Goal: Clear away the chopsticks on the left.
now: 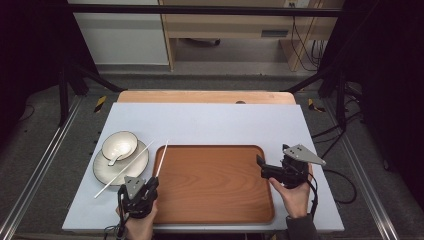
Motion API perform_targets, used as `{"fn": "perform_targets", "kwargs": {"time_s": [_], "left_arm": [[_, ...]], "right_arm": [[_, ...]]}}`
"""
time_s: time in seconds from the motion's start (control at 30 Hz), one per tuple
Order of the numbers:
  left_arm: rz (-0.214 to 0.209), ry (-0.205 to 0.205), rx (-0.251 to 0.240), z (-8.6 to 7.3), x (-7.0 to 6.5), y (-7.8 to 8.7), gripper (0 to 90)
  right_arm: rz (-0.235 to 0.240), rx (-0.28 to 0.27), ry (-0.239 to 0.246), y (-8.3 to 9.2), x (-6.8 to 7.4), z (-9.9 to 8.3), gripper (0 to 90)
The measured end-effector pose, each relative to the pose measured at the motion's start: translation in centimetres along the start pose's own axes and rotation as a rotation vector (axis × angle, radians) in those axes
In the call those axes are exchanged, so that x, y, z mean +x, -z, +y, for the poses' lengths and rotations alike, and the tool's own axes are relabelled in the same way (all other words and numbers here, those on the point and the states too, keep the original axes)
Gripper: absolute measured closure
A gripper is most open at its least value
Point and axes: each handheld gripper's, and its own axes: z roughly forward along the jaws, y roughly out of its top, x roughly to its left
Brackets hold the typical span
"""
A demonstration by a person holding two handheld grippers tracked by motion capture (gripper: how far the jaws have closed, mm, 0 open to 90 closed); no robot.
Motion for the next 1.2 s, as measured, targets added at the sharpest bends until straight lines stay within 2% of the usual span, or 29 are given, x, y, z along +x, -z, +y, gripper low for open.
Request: {"fn": "perform_targets", "kwargs": {"time_s": [0.47, 0.63, 0.77, 1.03, 1.2], "left_arm": [[0.017, -0.017, 0.077, -1.3, -0.6, -1.8, 84.1], [0.022, -0.014, 0.088, -1.4, -0.5, -2.1, 84.0], [0.025, -0.01, 0.116, -1.6, -0.5, -2.6, 84.0], [0.022, -0.012, 0.133, -1.6, -0.4, -2.7, 81.8], [0.003, -0.016, 0.119, -1.2, -0.3, -2.3, 76.7]], "right_arm": [[0.0, 0.009, 0.01, -0.2, 0.1, -0.1, 6.7], [0.002, 0.011, 0.008, -0.3, 0.2, -0.1, 6.8], [0.002, 0.011, 0.009, -0.3, 0.2, -0.1, 6.8], [0.004, 0.015, 0.012, -0.3, 0.2, -0.2, 6.8], [0.004, 0.014, 0.012, -0.3, 0.2, -0.1, 6.7]]}}
